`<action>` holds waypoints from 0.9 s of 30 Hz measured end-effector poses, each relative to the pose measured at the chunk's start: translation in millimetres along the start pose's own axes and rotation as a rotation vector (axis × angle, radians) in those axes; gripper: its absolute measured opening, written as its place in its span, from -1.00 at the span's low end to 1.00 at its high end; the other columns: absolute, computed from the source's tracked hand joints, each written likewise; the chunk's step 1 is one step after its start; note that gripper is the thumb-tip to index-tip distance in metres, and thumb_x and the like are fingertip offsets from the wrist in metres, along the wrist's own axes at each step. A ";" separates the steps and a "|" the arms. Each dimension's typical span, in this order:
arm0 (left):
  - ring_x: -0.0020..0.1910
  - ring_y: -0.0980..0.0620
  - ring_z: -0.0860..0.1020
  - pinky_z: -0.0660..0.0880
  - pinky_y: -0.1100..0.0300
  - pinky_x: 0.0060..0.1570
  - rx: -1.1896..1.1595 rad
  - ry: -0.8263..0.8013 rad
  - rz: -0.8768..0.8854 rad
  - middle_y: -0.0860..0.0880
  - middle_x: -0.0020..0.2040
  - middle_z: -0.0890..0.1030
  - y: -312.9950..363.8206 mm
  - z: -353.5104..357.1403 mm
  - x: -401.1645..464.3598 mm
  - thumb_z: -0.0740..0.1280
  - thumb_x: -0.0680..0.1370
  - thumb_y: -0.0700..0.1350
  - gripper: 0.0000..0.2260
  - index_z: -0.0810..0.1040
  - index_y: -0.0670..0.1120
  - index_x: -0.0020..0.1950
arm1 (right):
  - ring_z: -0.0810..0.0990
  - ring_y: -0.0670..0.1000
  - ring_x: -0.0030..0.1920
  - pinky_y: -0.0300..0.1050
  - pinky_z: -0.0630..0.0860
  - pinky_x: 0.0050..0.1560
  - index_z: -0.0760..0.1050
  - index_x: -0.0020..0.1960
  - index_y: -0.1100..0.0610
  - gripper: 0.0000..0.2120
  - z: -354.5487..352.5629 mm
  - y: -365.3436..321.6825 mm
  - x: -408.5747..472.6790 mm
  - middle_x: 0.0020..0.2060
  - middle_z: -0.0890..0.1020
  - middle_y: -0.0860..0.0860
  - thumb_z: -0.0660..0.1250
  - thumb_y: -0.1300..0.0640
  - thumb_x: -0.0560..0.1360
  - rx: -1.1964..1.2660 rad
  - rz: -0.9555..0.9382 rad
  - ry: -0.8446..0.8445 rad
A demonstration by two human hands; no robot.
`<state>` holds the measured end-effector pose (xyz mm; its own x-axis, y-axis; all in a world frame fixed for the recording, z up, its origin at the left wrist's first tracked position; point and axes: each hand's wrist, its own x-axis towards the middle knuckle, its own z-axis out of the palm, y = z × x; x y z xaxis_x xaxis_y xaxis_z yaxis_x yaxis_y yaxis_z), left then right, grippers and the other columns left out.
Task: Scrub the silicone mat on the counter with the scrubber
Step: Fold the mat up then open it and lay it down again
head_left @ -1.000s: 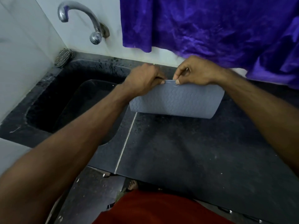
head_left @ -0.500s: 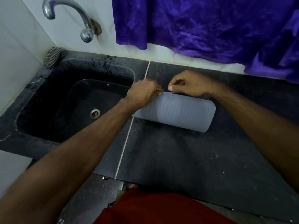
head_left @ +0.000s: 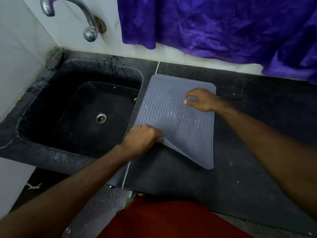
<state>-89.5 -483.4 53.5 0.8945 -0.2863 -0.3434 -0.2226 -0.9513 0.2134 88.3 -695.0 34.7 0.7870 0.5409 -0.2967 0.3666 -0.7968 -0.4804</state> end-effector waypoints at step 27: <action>0.53 -0.20 -0.32 -0.17 -0.33 0.46 -0.091 -0.164 -0.046 0.02 0.58 -0.31 10.4 87.7 17.6 0.36 0.45 0.30 -0.13 -0.11 0.23 0.58 | -0.08 0.17 0.52 0.13 -0.02 0.47 0.06 0.53 0.00 -0.30 68.2 52.6 -31.7 0.54 -0.06 0.08 0.27 -0.17 0.51 -0.130 0.196 -0.022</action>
<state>-110.0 -508.3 -30.5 0.8260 -0.2646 -0.4977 -0.1404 -0.9517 0.2731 48.8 -735.7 -37.5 0.8388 0.3772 -0.3926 0.2697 -0.9143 -0.3022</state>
